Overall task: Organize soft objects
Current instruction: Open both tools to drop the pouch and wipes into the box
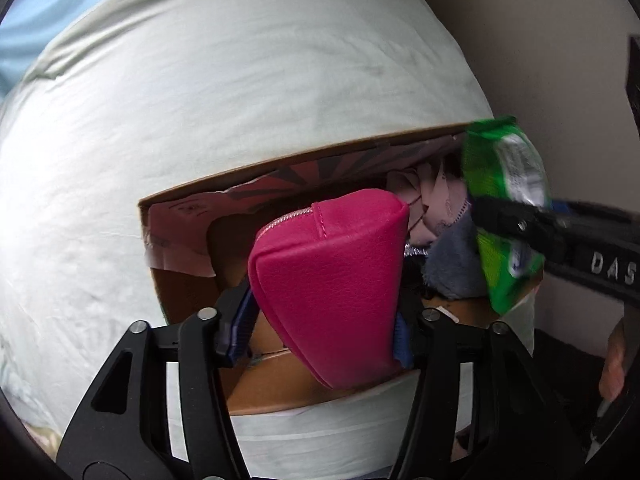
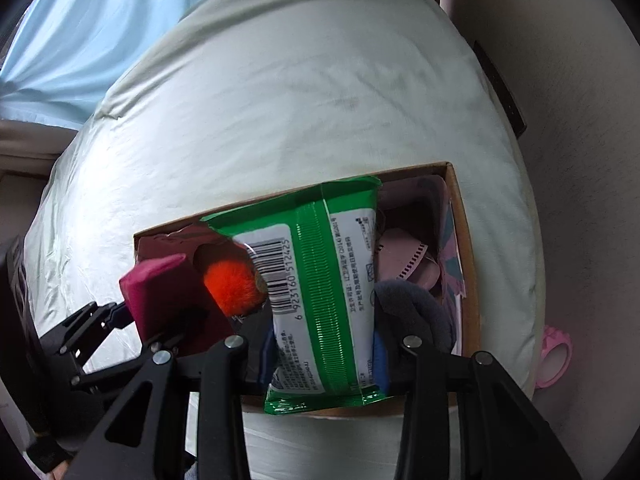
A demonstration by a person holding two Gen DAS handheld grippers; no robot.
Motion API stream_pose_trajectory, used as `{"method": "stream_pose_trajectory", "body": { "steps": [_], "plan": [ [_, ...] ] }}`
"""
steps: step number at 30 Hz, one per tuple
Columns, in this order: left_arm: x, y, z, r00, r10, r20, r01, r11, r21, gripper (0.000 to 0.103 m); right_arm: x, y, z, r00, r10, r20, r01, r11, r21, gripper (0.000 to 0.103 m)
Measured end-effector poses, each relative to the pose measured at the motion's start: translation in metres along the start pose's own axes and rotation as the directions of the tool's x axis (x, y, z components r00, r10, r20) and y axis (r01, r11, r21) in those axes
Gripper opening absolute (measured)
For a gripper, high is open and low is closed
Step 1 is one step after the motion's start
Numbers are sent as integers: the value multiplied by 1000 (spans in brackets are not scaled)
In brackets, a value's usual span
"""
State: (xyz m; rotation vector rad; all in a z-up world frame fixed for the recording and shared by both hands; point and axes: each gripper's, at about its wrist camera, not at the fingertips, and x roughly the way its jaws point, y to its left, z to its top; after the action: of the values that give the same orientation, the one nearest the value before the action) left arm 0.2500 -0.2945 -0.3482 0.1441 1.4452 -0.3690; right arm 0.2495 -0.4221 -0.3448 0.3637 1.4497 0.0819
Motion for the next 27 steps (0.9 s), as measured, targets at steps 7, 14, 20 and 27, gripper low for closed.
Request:
{"method": "stream_pose_trajectory", "body": {
  "steps": [7, 14, 20, 27],
  "plan": [
    [0, -4, 1, 1000, 17, -9, -17, 999, 44, 103, 3, -3, 10, 1000, -2, 20, 1, 1000, 31, 101],
    [-5, -1, -9, 1000, -5, -9, 6, 1000, 25, 103, 3, -1, 1, 1000, -2, 12, 2, 1000, 30, 101],
    [-31, -1, -19, 999, -23, 33, 22, 1000, 12, 103, -19, 8, -8, 998, 19, 54, -21, 999, 27, 101],
    [-104, 16, -44, 989, -18, 150, 21, 1000, -16, 103, -78, 49, -28, 987, -27, 156, 42, 995, -91, 101]
  ]
}}
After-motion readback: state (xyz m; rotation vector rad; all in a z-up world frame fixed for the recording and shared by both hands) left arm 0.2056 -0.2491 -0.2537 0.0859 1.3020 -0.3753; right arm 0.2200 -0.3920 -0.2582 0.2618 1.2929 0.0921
